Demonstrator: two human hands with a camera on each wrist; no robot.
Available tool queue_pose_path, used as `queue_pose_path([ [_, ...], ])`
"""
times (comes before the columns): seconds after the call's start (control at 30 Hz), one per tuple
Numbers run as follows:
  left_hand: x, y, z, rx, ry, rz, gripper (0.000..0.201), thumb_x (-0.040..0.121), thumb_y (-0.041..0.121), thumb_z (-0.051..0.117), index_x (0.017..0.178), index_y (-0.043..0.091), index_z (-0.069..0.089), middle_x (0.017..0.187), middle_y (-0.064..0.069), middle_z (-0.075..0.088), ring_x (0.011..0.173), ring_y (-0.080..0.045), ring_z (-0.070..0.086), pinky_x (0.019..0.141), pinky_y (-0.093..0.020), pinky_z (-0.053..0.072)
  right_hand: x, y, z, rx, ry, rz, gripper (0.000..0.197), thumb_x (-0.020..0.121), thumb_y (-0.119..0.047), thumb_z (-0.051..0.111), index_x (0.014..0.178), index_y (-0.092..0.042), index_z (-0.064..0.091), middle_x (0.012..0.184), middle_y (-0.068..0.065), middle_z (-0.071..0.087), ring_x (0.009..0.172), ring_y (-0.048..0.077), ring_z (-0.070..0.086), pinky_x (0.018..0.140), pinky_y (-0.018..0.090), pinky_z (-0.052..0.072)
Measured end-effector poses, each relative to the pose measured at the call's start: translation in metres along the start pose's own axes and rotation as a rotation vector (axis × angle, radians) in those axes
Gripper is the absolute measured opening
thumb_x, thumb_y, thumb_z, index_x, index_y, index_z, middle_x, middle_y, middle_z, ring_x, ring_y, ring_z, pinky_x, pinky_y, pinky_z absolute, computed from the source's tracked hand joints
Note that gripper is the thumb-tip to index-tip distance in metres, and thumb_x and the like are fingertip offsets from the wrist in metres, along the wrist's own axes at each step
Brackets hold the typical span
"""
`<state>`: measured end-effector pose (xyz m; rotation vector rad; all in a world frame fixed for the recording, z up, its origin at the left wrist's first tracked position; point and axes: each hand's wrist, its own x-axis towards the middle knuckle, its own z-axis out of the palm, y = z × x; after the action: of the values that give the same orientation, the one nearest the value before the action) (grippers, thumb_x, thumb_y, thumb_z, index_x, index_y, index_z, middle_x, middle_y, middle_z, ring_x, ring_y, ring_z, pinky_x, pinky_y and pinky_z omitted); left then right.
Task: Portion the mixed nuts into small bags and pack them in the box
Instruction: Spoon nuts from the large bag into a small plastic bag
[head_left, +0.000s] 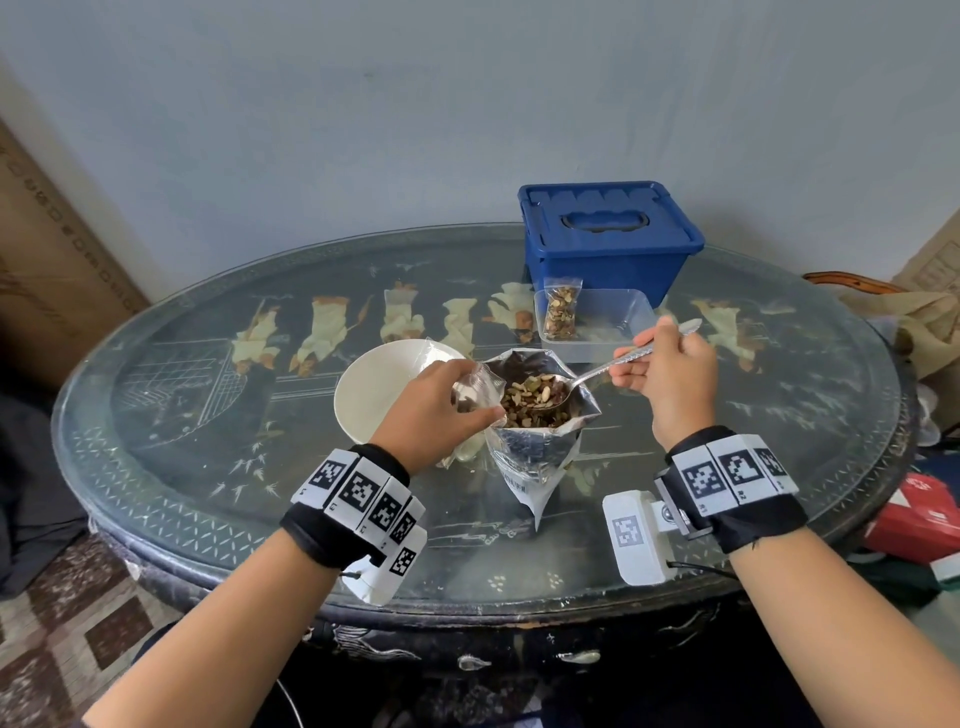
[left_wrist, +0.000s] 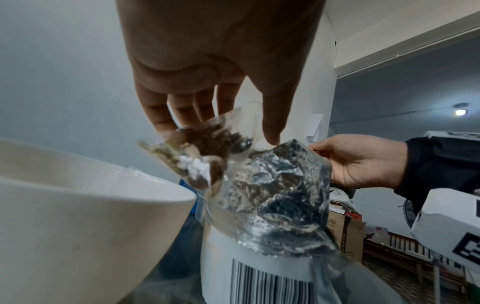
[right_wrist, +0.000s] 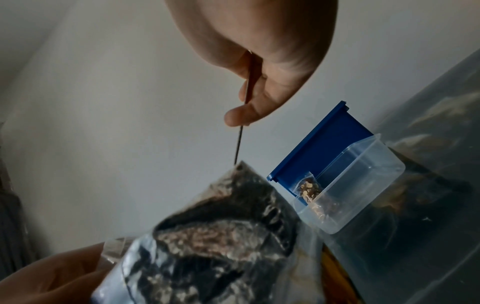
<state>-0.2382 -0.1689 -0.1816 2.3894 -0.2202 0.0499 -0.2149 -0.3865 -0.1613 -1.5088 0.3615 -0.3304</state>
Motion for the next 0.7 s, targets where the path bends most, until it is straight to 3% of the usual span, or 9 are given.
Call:
queue_pose_path([
  [0.17, 0.005, 0.004, -0.004, 0.083, -0.069, 0.019, 0.063, 0.080, 0.041, 0.067, 0.132, 0.013, 0.046, 0.123, -0.002, 0.052, 0.086, -0.007, 0.049, 0.076, -0.015, 0.035, 0.004, -0.006, -0.005, 0.045, 0.035, 0.002, 0.036, 0.102, -0.024, 0.033, 0.073, -0.009, 0.049, 0.067, 0.013, 0.061, 0.040, 0.009, 0.058, 0.041, 0.019, 0.047],
  [0.53, 0.017, 0.020, -0.008, 0.154, -0.142, 0.058, 0.048, 0.079, 0.039, 0.069, 0.119, 0.016, 0.054, 0.103, 0.006, 0.049, 0.084, -0.007, 0.045, 0.075, -0.017, 0.032, -0.002, -0.026, 0.000, 0.077, -0.013, -0.033, 0.037, 0.102, -0.026, 0.034, 0.073, -0.010, 0.050, 0.064, 0.010, 0.061, 0.042, 0.011, 0.059, 0.044, 0.021, 0.048],
  [0.7, 0.020, 0.026, -0.005, 0.167, -0.168, 0.055, 0.055, 0.078, 0.040, 0.069, 0.124, 0.015, 0.051, 0.115, -0.001, 0.052, 0.092, -0.011, 0.046, 0.079, -0.019, 0.035, -0.002, -0.026, 0.006, 0.043, -0.025, -0.062, 0.037, 0.101, -0.026, 0.035, 0.072, -0.010, 0.051, 0.064, 0.010, 0.062, 0.042, 0.011, 0.059, 0.044, 0.022, 0.049],
])
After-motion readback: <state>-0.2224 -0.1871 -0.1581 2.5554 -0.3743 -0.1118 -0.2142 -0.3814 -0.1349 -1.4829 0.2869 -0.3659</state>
